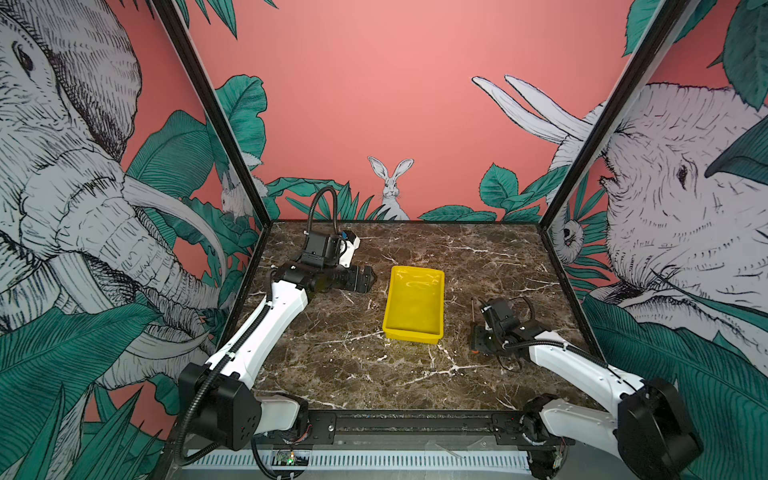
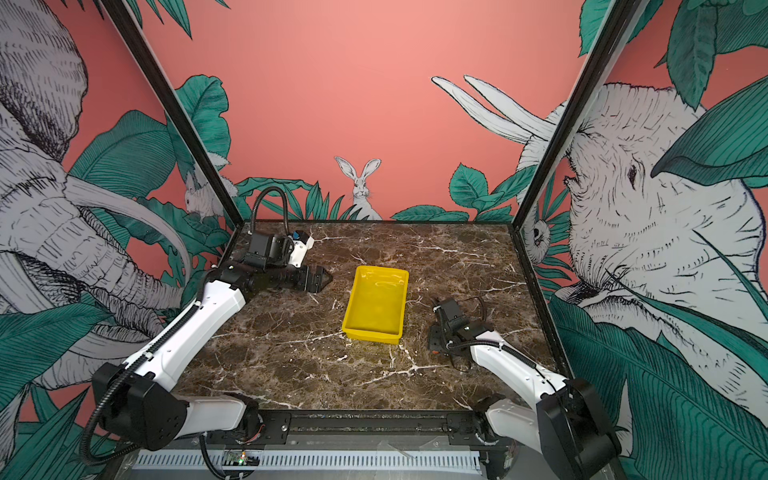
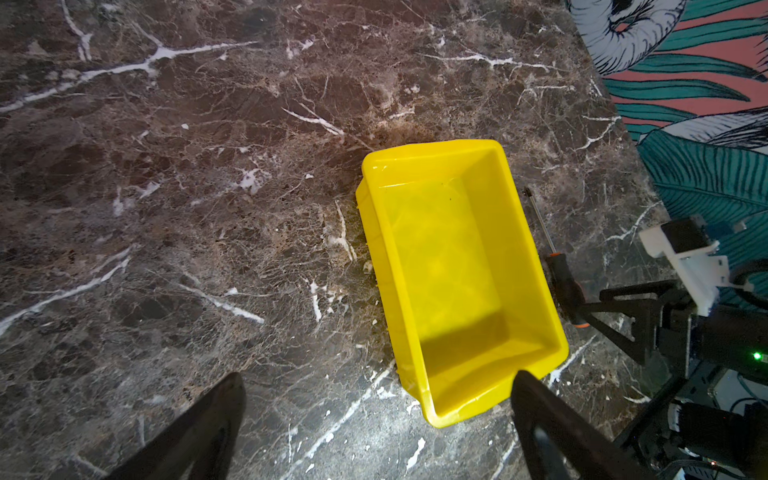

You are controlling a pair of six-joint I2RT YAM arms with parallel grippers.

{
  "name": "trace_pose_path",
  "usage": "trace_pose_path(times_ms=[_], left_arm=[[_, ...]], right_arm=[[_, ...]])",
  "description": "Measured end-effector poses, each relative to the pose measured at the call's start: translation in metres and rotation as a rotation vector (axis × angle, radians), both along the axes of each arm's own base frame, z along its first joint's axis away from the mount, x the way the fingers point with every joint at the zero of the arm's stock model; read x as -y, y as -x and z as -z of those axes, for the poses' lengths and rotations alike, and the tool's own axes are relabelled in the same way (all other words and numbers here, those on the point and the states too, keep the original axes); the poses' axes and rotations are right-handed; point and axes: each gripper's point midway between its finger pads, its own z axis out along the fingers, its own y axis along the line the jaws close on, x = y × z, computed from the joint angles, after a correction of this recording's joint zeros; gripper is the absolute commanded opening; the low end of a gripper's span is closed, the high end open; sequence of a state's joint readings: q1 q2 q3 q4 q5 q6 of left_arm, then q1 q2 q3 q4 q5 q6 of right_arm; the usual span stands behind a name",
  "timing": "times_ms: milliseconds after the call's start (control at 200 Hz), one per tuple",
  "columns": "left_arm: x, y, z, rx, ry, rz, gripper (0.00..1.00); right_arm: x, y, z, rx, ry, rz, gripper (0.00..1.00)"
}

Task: Put the screwdriver in the bin
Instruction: 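Move the right gripper over the black-and-orange screwdriver handle while the left arm lifts forward, then lower the right gripper and close it on the screwdriver handle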

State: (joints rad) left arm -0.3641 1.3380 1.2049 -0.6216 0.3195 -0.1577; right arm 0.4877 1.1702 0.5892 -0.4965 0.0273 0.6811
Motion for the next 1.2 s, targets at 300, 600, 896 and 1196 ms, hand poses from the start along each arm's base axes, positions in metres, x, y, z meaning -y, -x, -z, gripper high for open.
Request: trace_pose_path(times_ms=[300, 600, 896, 1196], left_arm=[[0.005, -0.002, 0.013, -0.014, 0.017, 0.014, 1.00], [0.008, -0.002, 0.013, -0.004, 0.038, 0.020, 1.00], [0.011, -0.002, 0.009, 0.002, 0.065, 0.026, 1.00], [0.008, -0.004, 0.009, 0.009, 0.065, 0.017, 1.00]], right_arm=[[-0.004, -0.012, -0.003, 0.019, 0.001, 0.009, 0.58], [-0.008, -0.013, -0.001, 0.016, -0.011, 0.027, 0.56], [-0.010, -0.014, 0.009, -0.007, -0.001, 0.030, 0.53], [-0.010, -0.015, 0.012, -0.011, 0.008, 0.027, 0.48]])
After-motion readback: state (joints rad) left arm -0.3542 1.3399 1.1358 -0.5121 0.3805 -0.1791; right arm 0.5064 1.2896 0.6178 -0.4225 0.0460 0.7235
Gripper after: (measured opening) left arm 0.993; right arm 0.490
